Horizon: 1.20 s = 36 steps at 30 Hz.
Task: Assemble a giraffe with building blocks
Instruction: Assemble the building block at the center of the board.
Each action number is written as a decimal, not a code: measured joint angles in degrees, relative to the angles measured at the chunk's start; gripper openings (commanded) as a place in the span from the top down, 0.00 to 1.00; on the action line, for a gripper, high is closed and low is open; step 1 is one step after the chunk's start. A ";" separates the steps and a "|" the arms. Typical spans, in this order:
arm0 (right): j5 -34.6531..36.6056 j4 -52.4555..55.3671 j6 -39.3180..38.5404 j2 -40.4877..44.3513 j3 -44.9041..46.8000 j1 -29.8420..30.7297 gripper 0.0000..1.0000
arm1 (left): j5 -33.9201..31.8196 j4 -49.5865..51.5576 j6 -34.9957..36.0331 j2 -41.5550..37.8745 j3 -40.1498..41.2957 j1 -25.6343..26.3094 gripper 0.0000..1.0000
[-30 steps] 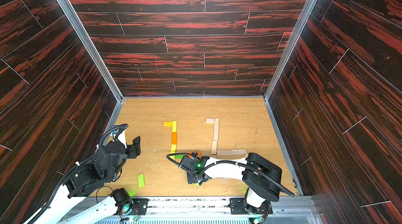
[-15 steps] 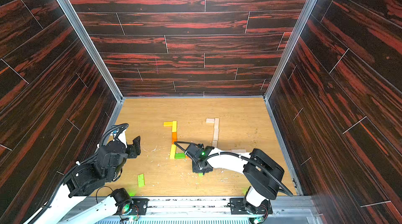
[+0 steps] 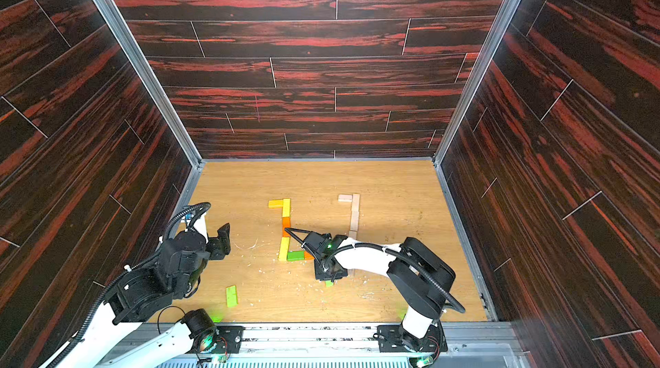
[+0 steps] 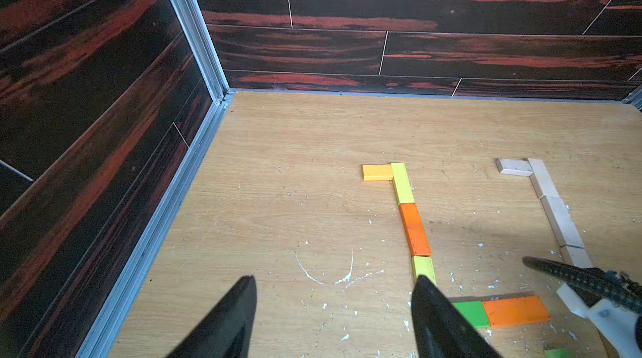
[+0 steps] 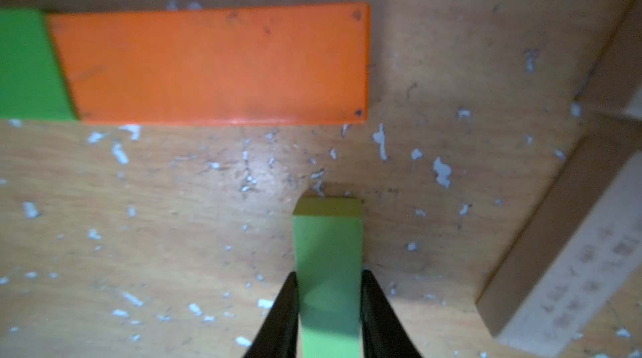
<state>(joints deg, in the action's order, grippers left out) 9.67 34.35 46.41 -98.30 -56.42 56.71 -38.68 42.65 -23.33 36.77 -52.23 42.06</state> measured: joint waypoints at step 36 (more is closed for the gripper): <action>-0.20 0.81 -4.11 -3.91 -5.09 -3.28 0.69 | -0.39 0.02 1.05 0.57 0.00 -0.50 0.27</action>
<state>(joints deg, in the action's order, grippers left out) 9.47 35.16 42.30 -102.21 -61.52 53.43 -39.07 42.68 -22.28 37.34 -52.23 41.56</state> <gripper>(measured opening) 0.317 0.729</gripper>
